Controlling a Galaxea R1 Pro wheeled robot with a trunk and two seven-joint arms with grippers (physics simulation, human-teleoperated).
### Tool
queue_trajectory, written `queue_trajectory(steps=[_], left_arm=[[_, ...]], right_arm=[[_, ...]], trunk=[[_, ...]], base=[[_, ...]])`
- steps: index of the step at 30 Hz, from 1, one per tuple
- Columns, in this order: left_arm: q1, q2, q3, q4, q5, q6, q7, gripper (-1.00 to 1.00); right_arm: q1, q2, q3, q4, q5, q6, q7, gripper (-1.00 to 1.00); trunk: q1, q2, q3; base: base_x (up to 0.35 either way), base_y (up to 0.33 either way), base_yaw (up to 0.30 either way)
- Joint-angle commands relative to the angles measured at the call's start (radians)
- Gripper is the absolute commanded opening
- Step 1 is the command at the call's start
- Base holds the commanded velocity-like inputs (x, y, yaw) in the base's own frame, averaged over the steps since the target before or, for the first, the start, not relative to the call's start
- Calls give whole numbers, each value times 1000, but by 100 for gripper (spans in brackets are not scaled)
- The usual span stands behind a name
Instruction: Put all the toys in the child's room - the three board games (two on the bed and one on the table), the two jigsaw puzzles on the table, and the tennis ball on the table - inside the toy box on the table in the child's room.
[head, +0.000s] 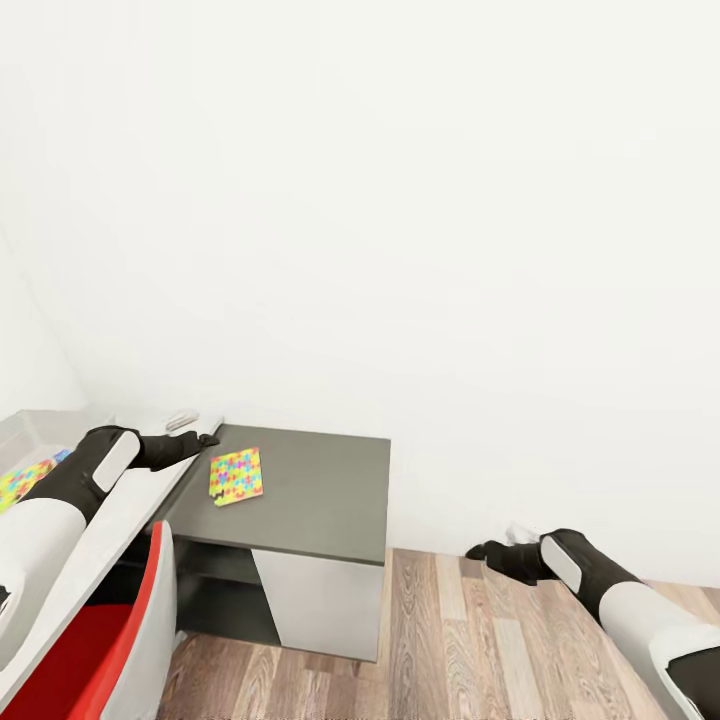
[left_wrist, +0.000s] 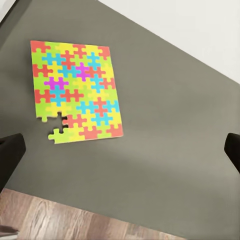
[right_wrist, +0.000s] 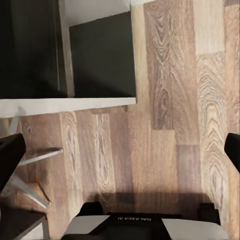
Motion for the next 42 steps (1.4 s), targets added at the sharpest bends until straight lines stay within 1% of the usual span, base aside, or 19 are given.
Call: queue_trajectory(steps=[1,2,3,4,5,7,9,13,19,23,29,42], left_arm=[[-1,1,-4,0,-3,1,-4,100],[-1,0,-4,0,-3,1,-4,100],[-1,0,-4,0,-4,0,-3,100],[-1,0,-4,0,-4,0,-3,100],[-1,-1,-4,0,-4,0,-3,100],[-1,-1,-4,0,-4,0,-3,100],[-1,-2,-4,0,-3,0,-3,100],[-1,-2,-4,0,-3,0,-2,100],[-1,-3,-4,0,-4,1,1,100],[-1,-3,-6,-2,-4,0,0,100],[-1,-3,-6,-3,-5,0,2,100],[-1,-3,-5,-3,-8,-1,5,100]], right_arm=[[17,-25,3,4,-2,0,71,100],[27,-34,2,5,-3,-2,104,100],[48,-50,1,7,-4,-3,163,100],[55,-56,1,8,-4,-4,189,100],[67,-67,-1,8,-5,-4,229,100],[78,-76,-3,9,-5,-3,266,100],[84,-79,-4,10,-5,1,285,100],[89,-84,-4,10,-6,7,301,100],[90,-86,-4,10,-6,10,307,100],[90,-83,-3,10,-4,8,307,100],[90,-77,-1,10,2,7,306,100],[90,-75,6,10,4,9,306,100]], trunk=[[1,-2,-4],[1,-2,-6],[1,-2,-7],[1,-2,-9],[1,-2,-10],[1,-2,-14],[1,-2,-17],[1,-2,-23],[1,-2,-33],[1,-2,-40],[1,-2,-49],[1,-2,-71]], base=[[0,0,0],[0,0,0],[0,0,0],[0,0,0],[0,0,0],[7,0,0],[35,0,0],[62,0,0],[125,0,0],[169,0,0],[38,0,0],[114,0,0]])
